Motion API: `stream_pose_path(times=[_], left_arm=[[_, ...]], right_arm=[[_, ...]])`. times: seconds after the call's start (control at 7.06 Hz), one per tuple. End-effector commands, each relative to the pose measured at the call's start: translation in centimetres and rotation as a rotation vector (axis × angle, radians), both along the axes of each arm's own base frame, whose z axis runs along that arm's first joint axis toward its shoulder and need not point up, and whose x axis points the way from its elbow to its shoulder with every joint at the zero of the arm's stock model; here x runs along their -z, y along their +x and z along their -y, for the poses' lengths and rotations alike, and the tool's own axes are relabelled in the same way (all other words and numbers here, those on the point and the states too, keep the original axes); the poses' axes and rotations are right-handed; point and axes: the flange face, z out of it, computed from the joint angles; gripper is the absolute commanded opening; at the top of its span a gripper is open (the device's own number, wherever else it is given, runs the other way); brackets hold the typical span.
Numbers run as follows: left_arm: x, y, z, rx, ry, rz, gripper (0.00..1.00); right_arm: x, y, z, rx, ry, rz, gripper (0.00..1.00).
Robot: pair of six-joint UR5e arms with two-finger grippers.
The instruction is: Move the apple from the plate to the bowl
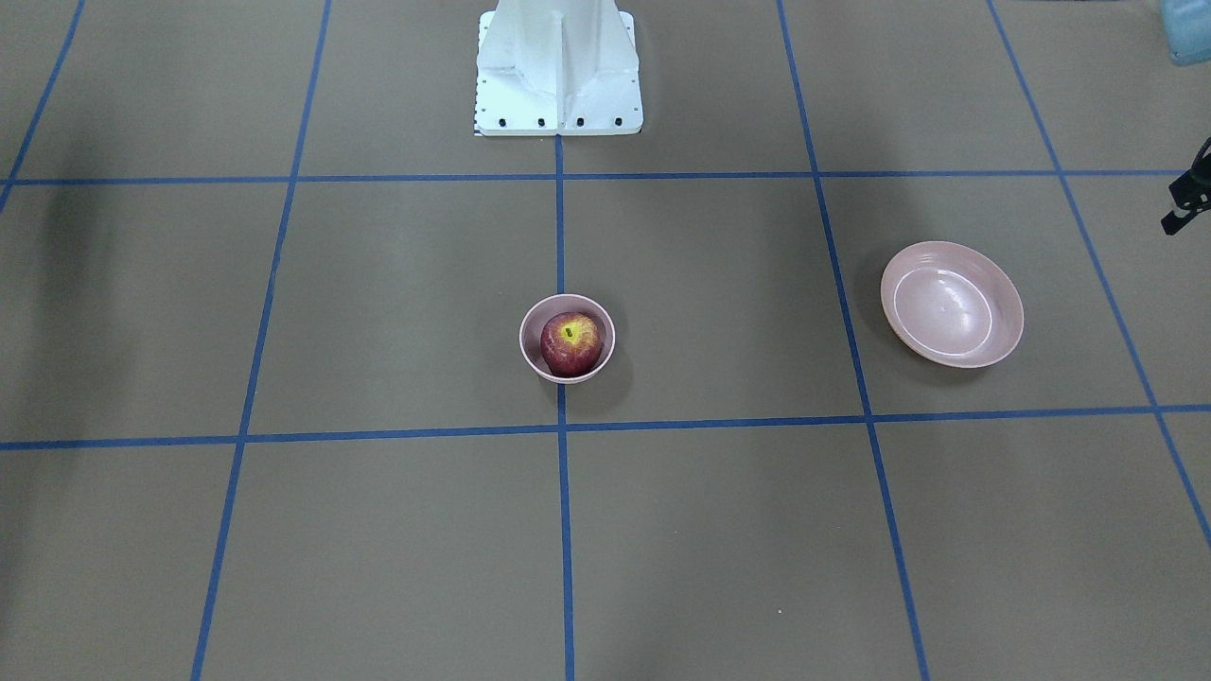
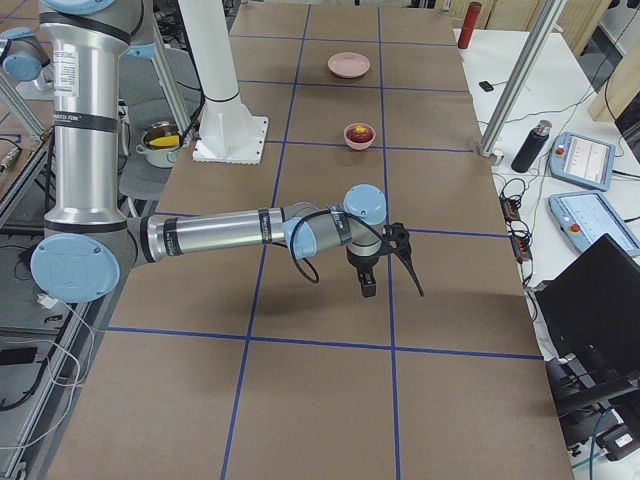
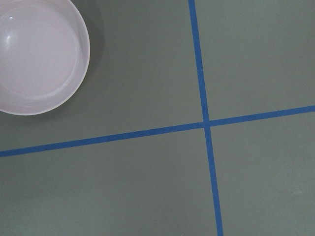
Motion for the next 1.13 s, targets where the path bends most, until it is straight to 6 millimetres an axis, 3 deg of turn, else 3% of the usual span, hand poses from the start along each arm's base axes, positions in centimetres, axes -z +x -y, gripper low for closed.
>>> stream_pose_path(times=[0.0, 0.99], left_arm=[[-0.41, 0.01, 0.07, -0.002, -0.006, 0.002, 0.98], [-0.51, 0.06, 0.09, -0.001, -0.008, 0.004, 0.98]], right_arm=[[1.11, 1.11, 1.52, 0.019, -0.042, -0.010, 1.00], [1.34, 1.08, 2.10, 0.017, -0.036, -0.018, 1.00]])
